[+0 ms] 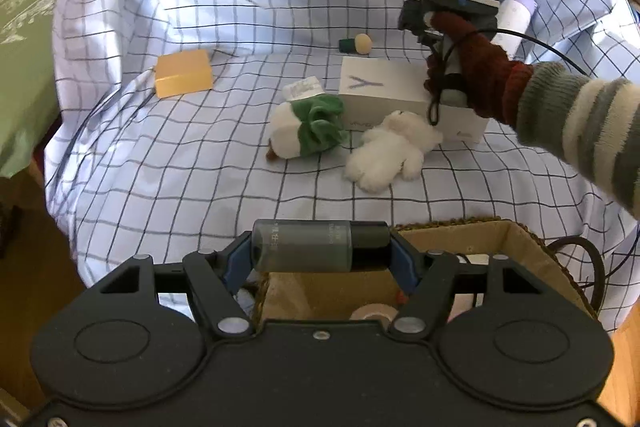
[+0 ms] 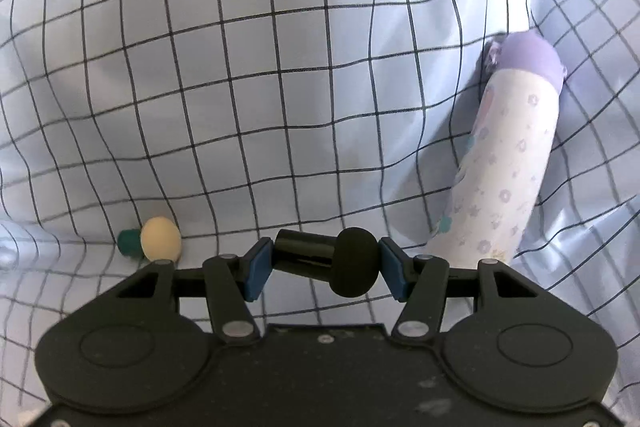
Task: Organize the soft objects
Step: 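Carry the glass vial and black stopper back over the basket with both tools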
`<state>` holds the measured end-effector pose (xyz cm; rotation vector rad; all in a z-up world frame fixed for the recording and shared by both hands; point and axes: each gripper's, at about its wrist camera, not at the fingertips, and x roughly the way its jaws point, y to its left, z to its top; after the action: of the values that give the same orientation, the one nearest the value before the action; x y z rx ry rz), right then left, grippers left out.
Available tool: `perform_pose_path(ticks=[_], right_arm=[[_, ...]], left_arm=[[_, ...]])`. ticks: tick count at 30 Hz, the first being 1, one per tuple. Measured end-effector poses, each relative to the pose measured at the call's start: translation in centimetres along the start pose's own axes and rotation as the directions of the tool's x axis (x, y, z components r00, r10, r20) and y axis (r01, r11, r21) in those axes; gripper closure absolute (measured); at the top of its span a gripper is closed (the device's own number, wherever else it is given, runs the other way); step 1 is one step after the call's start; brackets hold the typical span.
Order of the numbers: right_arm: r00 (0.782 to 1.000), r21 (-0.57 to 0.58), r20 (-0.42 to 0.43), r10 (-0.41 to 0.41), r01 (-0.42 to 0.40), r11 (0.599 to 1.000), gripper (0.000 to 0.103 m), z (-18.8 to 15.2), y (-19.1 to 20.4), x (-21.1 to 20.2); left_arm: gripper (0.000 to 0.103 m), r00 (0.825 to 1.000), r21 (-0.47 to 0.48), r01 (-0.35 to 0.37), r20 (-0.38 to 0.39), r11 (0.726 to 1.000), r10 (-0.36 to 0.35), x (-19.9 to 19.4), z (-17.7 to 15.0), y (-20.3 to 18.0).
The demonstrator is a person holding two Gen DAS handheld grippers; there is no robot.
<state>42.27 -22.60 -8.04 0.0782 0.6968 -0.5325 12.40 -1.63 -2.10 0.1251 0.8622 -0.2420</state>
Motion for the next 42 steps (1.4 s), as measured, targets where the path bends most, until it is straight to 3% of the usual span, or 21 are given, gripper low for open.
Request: perform_pose_path(ticks=[3, 7, 14, 18, 21, 25, 30, 33, 36, 42], right_arm=[[0.999, -0.061, 0.042, -0.022, 0.025, 0.998, 0.047, 0.5, -0.2, -1.7], [0.988, -0.043, 0.129, 0.083, -0.078, 0.996, 0.047, 2.0, -2.6, -7.2], [0.92, -0.078, 0.272, 0.281, -0.27, 0.96, 0.046, 1.2, -8.1, -18.7], [0.881, -0.11, 0.273, 0.388, -0.372, 0.922, 0.046, -1.9, -11.2, -24.5], [0.864, -0.126, 0.219, 0.453, -0.435, 0.891, 0.046, -4.9, -12.9, -27.6], [0.871, -0.11, 0.109, 0.479, -0.469, 0.877, 0.046, -9.6, -13.9, -29.5], [0.912, -0.11, 0.017, 0.41, -0.406, 0.907, 0.046, -15.1, -13.9, -31.4], [0.926, -0.099, -0.036, 0.377, -0.379, 0.92, 0.046, -17.2, -14.0, -31.8], [0.92, -0.074, -0.107, 0.377, -0.386, 0.92, 0.046, -18.6, -14.2, -31.3], [0.912, -0.07, -0.165, 0.375, -0.39, 0.918, 0.046, -19.9, -14.3, -30.8]], left_arm=[[0.038, 1.0, -0.031, -0.004, -0.002, 1.0, 0.004, -0.5, -0.5, 0.6], [0.038, 1.0, -0.019, -0.021, 0.004, 1.0, 0.021, -0.9, -0.9, 0.7], [0.038, 1.0, -0.025, -0.022, 0.005, 0.999, 0.023, -1.1, -0.7, 1.0], [0.038, 1.0, -0.017, -0.008, -0.011, 1.0, 0.008, -1.1, -0.7, 0.9], [0.038, 0.999, -0.014, 0.001, -0.032, 1.0, -0.001, -1.0, -0.8, 0.8], [0.038, 0.998, -0.013, 0.02, -0.055, 1.0, -0.02, -1.1, -1.0, 0.5], [0.038, 0.996, -0.009, 0.038, -0.082, 0.999, -0.038, -1.4, -1.3, 0.2], [0.038, 0.993, 0.001, 0.035, -0.111, 0.999, -0.034, -1.1, -1.3, -0.2], [0.038, 0.991, 0.0, 0.034, -0.133, 0.999, -0.034, -0.7, -1.4, -0.5], [0.038, 0.99, -0.007, 0.022, -0.137, 1.0, -0.023, -0.6, -1.2, -0.7]])
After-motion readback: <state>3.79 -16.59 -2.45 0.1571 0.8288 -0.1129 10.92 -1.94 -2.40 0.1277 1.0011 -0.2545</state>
